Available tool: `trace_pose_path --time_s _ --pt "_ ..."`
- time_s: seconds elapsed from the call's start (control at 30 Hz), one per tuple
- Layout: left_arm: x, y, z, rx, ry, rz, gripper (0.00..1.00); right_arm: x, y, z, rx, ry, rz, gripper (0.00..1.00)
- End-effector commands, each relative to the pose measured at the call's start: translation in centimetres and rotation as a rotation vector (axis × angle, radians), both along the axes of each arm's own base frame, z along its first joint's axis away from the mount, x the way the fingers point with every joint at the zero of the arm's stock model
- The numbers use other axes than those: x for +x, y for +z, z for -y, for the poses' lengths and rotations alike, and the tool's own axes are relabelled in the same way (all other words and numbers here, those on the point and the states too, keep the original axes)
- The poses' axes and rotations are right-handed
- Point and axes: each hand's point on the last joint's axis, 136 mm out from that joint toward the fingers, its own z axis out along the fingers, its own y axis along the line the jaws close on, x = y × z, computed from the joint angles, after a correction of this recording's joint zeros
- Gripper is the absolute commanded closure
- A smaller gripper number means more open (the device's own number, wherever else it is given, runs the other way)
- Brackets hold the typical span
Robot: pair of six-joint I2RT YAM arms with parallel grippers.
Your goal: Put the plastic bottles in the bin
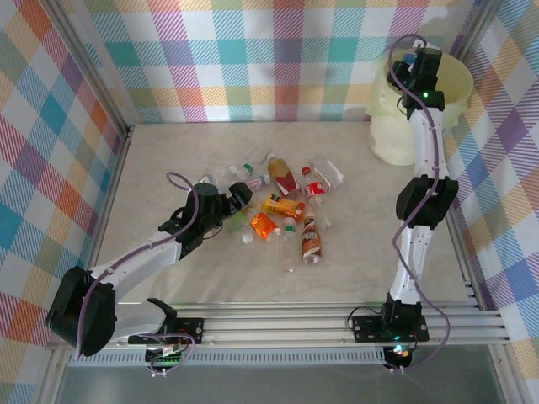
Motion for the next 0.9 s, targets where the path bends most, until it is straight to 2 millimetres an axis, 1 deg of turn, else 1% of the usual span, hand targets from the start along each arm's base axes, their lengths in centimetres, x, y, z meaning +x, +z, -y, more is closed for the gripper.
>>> trace_pose_path --time_s 0.0,0.13,0.23,0.43,0.53,0.63,0.77,0.87 --pt "-0.4 -0.2 0.2 0.028 -0.017 0.001 0.00 -2.0 2.5 -1.3 0.050 0.048 -0.002 0.39" --pt "-0.3 -0.3 0.3 0.023 -0.022 0.000 0.00 -3.0 2.2 -1.5 0.059 0.051 -0.047 0.38" --pt "-0.3 -0.3 0.5 0.021 -0.028 -0.003 0.00 -3.4 2.0 -2.4 0.084 0.099 -0.056 0.38" --pt "-0.4 -0.3 0.7 0.020 -0.044 0.002 0.00 -3.0 1.5 -4.2 0.138 0.190 -0.033 0.35" --pt "-0.5 -0.2 0.6 0.032 -0.048 0.006 0.00 -2.7 1.3 -4.7 0.153 0.223 -0.028 0.31" --pt "-0.6 -0.2 0.3 0.053 -0.046 0.002 0.00 -2.7 1.6 -5.2 0.158 0.246 -0.019 0.25" --pt "-0.8 -0.3 -0.2 0.072 -0.028 -0.004 0.00 -2.9 2.6 -5.9 0.166 0.293 0.009 0.17" --pt "-1.0 -0.3 -0.9 0.089 -0.006 -0.006 0.00 -3.2 3.6 -6.2 0.167 0.304 0.033 0.12"
